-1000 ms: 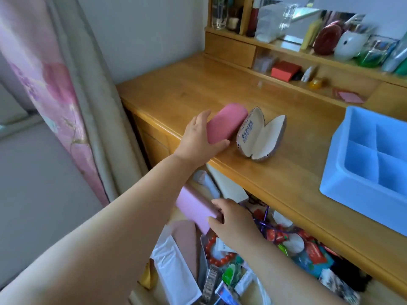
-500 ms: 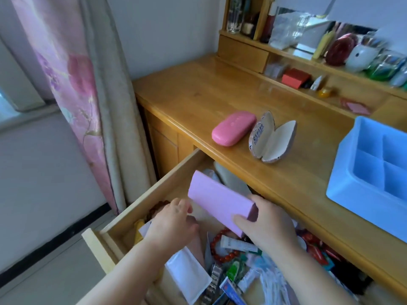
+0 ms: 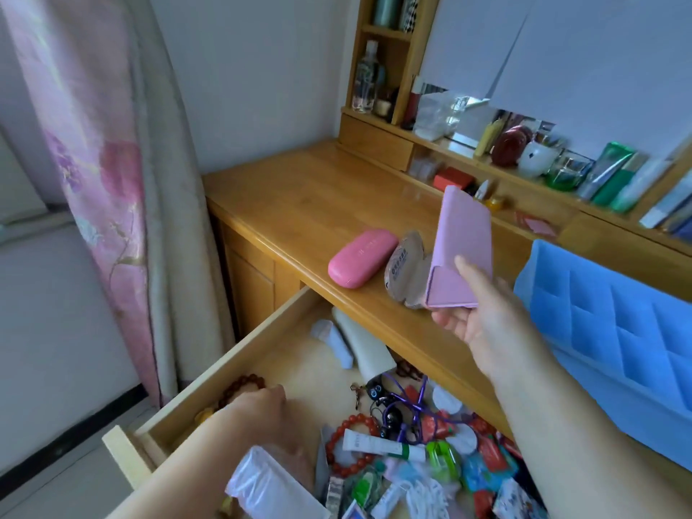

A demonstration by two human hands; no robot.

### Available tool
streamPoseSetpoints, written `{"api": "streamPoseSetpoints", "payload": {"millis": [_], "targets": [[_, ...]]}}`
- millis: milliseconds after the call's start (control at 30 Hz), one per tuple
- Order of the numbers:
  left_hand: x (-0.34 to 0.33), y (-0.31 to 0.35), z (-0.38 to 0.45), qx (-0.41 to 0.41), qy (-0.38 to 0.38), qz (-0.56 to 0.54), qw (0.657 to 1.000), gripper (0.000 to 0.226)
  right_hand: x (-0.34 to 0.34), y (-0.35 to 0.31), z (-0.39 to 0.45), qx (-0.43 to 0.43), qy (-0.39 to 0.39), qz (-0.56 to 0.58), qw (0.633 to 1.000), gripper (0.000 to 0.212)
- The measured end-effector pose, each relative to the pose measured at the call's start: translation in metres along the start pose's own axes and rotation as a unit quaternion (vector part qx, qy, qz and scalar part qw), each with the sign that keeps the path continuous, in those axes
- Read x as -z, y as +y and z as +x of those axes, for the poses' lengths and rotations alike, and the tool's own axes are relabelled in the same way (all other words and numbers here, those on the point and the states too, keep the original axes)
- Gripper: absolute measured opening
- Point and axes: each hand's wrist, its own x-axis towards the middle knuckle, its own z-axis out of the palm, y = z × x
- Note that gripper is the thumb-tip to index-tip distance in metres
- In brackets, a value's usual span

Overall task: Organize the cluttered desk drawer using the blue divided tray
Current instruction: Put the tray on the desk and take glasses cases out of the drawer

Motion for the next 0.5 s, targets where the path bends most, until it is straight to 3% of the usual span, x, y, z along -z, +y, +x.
{"api": "streamPoseSetpoints", "payload": {"millis": [100, 233, 400, 500], "targets": [[0.012, -0.014, -0.001, -0.056, -0.024, -0.082, 0.995, 0.039, -0.002, -0.027, 0.039, 0.097, 0.033, -0.148, 0.984, 0.052], [0.027, -0.021, -0.008, -0.131, 0.02, -0.102, 0.986, 0.035, -0.034, -0.048, 0.087, 0.161, 0.0, -0.297, 0.941, 0.07], [0.034, -0.029, -0.019, -0.177, 0.113, -0.267, 0.941, 0.042, -0.085, -0.041, 0.147, 0.202, 0.035, -0.572, 0.794, 0.042], [0.034, -0.03, -0.025, -0.175, 0.145, -0.427, 0.875, 0.042, -0.095, -0.03, 0.164, 0.149, 0.038, -0.693, 0.704, 0.053]]}}
